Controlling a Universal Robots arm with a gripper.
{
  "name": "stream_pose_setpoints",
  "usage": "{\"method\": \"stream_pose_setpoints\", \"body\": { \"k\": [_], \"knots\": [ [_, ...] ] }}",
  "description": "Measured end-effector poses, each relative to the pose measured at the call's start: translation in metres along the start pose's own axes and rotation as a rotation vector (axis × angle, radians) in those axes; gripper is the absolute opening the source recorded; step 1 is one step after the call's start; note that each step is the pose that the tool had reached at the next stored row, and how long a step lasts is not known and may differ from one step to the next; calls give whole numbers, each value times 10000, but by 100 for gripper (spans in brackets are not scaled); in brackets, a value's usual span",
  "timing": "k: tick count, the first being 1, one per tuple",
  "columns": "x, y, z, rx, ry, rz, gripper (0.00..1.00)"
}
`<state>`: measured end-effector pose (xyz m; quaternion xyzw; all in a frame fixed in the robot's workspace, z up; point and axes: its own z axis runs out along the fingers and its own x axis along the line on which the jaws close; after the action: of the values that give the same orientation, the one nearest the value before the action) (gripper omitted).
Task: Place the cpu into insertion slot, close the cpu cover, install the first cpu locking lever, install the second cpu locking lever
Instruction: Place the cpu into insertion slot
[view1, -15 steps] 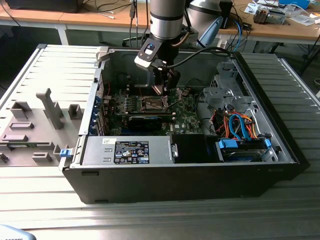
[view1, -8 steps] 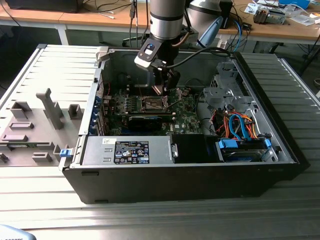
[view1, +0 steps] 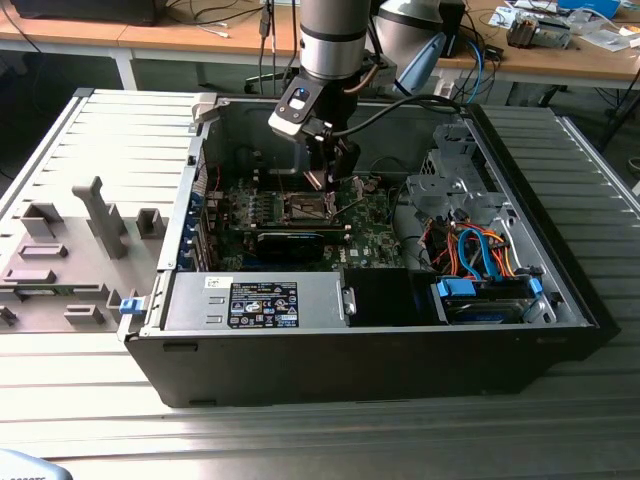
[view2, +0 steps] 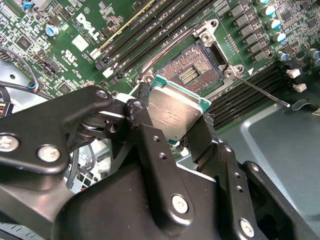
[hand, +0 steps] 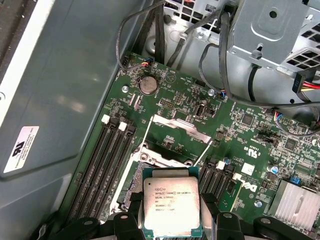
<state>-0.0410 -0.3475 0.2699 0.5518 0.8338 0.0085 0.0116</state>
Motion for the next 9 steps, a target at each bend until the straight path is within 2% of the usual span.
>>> {"method": "stream_pose_setpoints", "body": {
  "k": [9],
  "knots": [
    [0,0,6,1,-2,75,55]
  ]
}}
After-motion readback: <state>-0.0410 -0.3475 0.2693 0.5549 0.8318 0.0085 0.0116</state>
